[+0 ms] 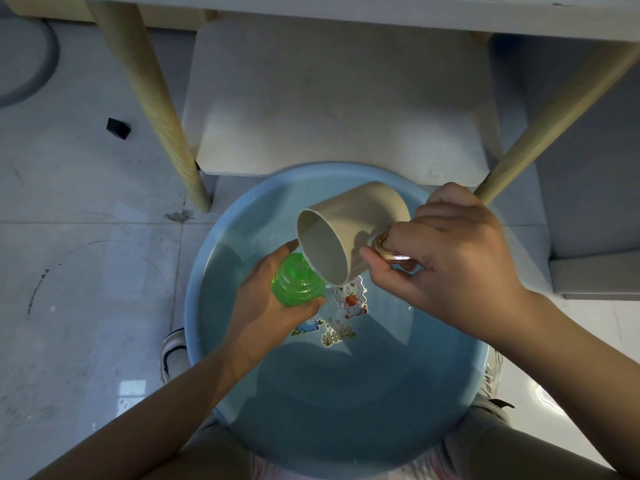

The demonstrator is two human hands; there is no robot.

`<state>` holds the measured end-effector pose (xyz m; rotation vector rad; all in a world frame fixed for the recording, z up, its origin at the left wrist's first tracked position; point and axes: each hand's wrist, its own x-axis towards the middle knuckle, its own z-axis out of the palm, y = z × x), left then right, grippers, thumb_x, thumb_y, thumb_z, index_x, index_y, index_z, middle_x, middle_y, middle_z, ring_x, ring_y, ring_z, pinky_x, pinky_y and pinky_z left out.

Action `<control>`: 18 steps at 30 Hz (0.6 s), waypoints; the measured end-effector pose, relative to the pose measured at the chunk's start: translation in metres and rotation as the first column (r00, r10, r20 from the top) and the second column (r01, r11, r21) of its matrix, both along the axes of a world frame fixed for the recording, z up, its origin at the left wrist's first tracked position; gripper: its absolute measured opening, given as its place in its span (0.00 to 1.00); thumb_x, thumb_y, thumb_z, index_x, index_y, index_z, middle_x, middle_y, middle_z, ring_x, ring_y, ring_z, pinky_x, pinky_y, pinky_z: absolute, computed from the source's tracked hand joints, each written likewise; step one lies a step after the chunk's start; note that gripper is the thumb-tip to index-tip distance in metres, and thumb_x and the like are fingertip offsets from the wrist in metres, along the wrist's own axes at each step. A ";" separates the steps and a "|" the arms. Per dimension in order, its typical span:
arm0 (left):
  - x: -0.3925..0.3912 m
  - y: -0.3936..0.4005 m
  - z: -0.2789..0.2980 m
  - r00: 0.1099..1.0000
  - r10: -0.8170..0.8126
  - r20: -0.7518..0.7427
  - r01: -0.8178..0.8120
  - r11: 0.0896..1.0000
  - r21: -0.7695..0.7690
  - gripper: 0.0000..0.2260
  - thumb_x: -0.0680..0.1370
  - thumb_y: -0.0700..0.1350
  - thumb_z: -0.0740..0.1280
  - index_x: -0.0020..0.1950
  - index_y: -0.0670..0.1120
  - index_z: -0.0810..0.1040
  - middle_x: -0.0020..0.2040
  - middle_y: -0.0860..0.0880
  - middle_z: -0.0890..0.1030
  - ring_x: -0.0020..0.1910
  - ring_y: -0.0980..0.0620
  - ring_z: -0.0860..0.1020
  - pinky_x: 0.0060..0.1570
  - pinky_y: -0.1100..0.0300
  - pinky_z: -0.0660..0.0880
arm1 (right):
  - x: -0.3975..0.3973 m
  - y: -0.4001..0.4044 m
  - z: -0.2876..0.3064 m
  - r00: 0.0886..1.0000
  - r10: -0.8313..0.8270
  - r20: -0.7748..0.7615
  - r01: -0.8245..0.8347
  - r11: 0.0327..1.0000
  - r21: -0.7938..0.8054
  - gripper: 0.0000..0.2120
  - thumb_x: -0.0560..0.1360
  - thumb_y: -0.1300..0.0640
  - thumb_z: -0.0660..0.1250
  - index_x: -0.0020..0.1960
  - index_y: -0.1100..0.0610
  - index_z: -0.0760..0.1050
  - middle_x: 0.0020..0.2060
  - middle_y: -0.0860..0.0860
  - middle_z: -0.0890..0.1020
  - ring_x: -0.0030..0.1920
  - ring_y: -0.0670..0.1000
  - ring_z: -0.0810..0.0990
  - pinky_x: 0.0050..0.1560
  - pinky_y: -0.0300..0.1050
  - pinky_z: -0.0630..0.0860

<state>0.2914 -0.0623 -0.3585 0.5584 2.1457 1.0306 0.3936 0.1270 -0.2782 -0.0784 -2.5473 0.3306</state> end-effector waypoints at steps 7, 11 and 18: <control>0.000 0.001 0.001 1.000 0.010 -0.002 -0.010 1.000 -0.005 0.32 0.65 0.46 0.78 0.66 0.56 0.71 0.55 0.58 0.78 0.52 0.67 0.75 0.44 0.80 0.67 | -0.001 -0.001 0.000 1.000 0.018 -0.006 -0.018 1.000 0.022 0.16 0.72 0.57 0.69 0.27 0.59 0.74 0.20 0.50 0.71 0.23 0.54 0.70 0.38 0.44 0.66; 0.001 0.001 0.003 1.000 0.019 -0.003 -0.019 1.000 -0.002 0.31 0.65 0.45 0.78 0.65 0.57 0.72 0.55 0.59 0.77 0.52 0.68 0.74 0.44 0.81 0.67 | -0.001 -0.002 -0.001 0.999 0.033 -0.011 -0.032 0.998 0.045 0.16 0.72 0.57 0.69 0.27 0.59 0.74 0.21 0.50 0.73 0.24 0.54 0.70 0.38 0.45 0.67; 0.002 0.001 0.003 1.000 0.026 0.003 -0.026 1.000 -0.004 0.30 0.65 0.46 0.78 0.64 0.55 0.73 0.53 0.60 0.77 0.51 0.70 0.74 0.43 0.81 0.66 | -0.003 -0.003 0.000 0.996 0.084 -0.026 -0.081 0.992 0.098 0.15 0.72 0.57 0.70 0.28 0.58 0.73 0.24 0.49 0.74 0.27 0.53 0.70 0.41 0.45 0.66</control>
